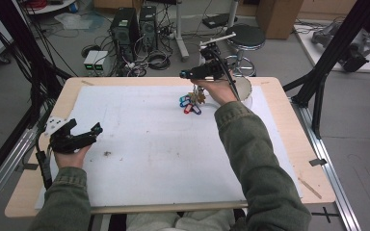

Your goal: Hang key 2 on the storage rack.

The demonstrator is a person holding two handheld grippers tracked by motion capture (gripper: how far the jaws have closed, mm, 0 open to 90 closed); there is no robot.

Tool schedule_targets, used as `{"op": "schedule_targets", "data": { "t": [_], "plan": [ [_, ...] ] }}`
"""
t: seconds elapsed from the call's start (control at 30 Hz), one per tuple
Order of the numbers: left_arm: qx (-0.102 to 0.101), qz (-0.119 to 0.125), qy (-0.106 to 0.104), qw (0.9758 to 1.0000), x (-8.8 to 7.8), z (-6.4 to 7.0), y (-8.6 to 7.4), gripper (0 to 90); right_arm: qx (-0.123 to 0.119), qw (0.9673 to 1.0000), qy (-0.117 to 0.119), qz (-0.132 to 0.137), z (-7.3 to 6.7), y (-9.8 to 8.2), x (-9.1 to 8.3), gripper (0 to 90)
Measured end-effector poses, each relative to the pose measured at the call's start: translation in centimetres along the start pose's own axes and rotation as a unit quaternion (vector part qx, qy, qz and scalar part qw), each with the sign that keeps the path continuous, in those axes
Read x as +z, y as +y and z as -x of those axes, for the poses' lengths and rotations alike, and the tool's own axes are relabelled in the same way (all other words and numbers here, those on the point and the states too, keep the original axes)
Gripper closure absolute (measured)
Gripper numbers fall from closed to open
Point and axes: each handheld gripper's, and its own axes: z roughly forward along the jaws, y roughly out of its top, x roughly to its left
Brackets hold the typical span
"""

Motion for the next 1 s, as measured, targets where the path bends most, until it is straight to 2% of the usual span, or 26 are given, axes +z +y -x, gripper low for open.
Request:
{"op": "schedule_targets", "data": {
  "t": [0.2,0.43,1.0],
  "plan": [
    [-0.001,0.000,0.000,1.0000,0.0,0.0,0.0,3.2,0.002,1.0000,-0.004,-0.007,0.7,-1.0,-0.5,0.7],
    [-0.001,0.000,0.000,1.0000,0.0,0.0,0.0,3.2,-0.003,0.9999,-0.012,-0.006,0.6,-1.2,-1.5,0.7],
    [0.001,-0.003,0.000,1.0000,0.0,0.1,0.0,3.2,0.009,0.9998,-0.013,-0.009,1.6,-4.0,-2.8,0.7]
  ]
}}
